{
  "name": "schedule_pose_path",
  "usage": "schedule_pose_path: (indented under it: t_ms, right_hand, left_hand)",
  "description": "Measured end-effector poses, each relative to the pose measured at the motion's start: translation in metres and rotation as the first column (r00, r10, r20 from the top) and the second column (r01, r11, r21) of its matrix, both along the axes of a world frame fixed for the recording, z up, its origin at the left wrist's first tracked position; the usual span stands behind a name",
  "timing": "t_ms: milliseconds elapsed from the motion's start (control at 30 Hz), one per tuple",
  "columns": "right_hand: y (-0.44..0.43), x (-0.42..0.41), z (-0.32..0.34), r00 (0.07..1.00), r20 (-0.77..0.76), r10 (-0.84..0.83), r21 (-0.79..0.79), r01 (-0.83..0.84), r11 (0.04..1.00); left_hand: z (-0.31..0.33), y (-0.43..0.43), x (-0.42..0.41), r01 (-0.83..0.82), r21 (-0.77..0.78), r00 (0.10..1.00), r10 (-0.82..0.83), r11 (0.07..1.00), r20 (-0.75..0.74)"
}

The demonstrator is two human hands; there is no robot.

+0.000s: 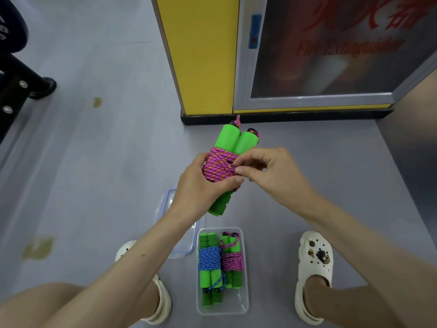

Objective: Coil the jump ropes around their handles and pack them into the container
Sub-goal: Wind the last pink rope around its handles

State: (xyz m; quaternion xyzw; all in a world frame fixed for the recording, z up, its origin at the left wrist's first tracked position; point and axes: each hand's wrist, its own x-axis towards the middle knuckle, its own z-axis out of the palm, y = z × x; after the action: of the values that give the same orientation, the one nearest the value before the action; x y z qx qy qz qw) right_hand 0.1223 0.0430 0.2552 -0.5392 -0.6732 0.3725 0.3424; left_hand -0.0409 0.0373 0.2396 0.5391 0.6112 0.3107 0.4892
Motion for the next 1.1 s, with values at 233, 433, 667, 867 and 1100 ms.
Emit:
schedule_pose_path:
  t_ms: [233, 433, 667, 867, 1100]
  right_hand:
    - [0.000, -0.001, -0.001, 0.999, 0.039, 0.012, 0.003, -0.012, 1.000]
    - [0.000, -0.004, -0.004, 0.986, 0.150, 0.069, -0.004, -0.069, 0.998]
    - [-0.001, -0.015, -0.009, 0.922, 0.387, -0.010, 0.161, -0.057, 0.985]
    - [0.003, -0.009, -0.001, 0.932, 0.358, -0.056, 0.012, 0.056, 0.998]
    - [0.006, 0.004, 0.004, 0.878, 0.468, -0.102, -0.078, 0.156, 0.985]
  left_hand:
    - [-0.002, 0.001, 0.000, 0.008, 0.000, 1.000, -0.008, 1.000, -0.008]
    - [-0.010, -0.001, -0.002, -0.001, -0.003, 0.997, 0.000, 1.000, -0.075]
    - [-0.013, -0.001, -0.001, -0.008, 0.030, 0.988, 0.012, 1.000, -0.155]
    - [-0.013, -0.004, 0.003, 0.056, 0.075, 0.965, -0.035, 0.996, -0.260]
    - [-0.006, -0.008, 0.005, 0.153, 0.115, 0.920, -0.099, 0.981, -0.379]
